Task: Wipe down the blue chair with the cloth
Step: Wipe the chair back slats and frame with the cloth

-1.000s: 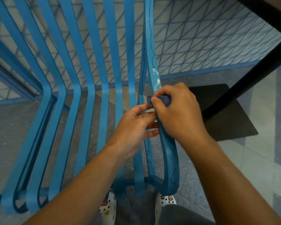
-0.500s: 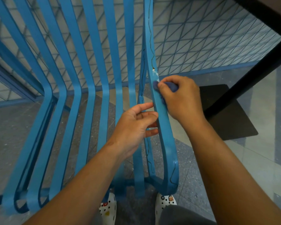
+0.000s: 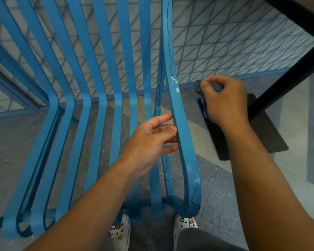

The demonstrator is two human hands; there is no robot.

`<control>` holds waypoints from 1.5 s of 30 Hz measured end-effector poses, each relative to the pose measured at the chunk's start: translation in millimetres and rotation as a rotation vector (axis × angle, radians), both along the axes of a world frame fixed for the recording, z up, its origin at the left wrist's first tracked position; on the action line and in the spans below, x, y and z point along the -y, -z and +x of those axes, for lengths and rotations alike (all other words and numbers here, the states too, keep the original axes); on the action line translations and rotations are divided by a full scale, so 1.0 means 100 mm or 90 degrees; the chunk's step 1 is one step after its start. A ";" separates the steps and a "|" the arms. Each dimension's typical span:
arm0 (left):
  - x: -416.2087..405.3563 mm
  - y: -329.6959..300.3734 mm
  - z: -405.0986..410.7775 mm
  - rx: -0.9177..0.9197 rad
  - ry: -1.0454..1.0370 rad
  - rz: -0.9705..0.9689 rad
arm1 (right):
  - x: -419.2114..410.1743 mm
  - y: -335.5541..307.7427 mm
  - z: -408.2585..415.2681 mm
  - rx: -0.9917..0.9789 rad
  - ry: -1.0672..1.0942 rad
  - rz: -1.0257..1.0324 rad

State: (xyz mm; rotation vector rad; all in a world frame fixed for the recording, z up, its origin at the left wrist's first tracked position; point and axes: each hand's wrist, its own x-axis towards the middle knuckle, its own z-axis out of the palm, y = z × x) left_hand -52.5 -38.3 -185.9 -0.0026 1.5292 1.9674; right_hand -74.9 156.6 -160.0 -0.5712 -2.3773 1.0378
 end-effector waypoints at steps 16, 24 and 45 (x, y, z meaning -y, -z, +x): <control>-0.04 -0.04 -0.01 0.013 -0.017 0.018 | 0.37 0.04 -0.20 0.008 -0.126 0.059; -0.10 -0.07 -0.02 -0.038 -0.034 -0.016 | 0.10 0.08 -0.23 -0.049 -0.035 0.082; -0.07 -0.08 -0.04 -0.026 -0.020 -0.009 | 0.13 -0.02 -0.48 -0.065 -0.058 0.101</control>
